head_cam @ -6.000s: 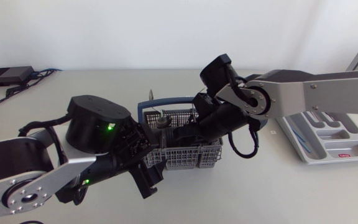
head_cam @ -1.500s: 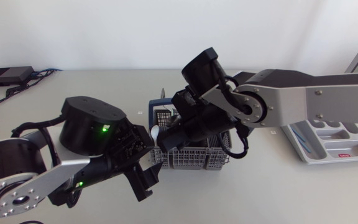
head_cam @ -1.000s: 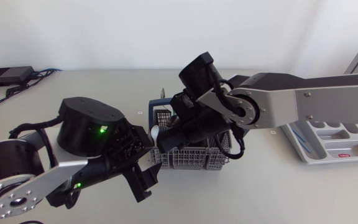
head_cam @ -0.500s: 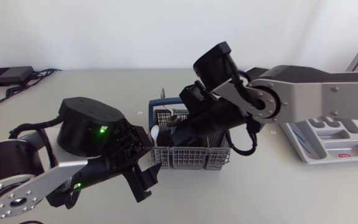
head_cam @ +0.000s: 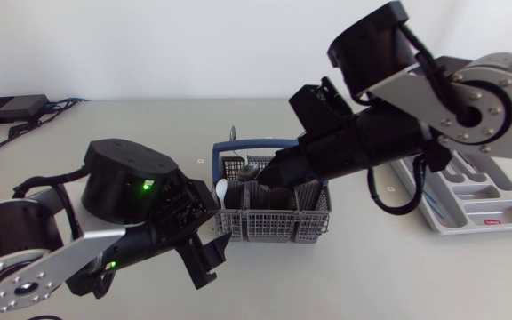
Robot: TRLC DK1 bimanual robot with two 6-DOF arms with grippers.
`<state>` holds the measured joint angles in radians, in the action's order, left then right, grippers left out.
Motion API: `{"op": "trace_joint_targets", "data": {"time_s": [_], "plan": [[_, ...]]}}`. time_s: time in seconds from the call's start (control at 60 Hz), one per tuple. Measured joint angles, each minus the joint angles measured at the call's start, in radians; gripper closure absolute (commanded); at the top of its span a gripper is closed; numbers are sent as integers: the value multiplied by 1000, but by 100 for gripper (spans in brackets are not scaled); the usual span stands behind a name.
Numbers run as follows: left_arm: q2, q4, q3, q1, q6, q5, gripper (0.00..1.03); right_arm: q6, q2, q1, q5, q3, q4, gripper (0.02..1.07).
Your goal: Sort the cutlery from the basket into the organizer compartments.
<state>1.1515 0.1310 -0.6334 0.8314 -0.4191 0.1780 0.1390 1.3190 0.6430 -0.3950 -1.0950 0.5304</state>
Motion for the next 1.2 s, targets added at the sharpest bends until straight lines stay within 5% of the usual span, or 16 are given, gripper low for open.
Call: {"op": "trace_joint_targets", "data": {"time_s": [0.483,0.9,1.2], "plan": [[0,15,0,0,0,6,11,37,-193,-188,-97,-62,209,101],[-32,69,-1,-13,0,26,11,-103,-350,-425,214,17,319,101],[-47,97,-1,-13,0,33,11,-388,-289,-874,243,172,195,101]]}}
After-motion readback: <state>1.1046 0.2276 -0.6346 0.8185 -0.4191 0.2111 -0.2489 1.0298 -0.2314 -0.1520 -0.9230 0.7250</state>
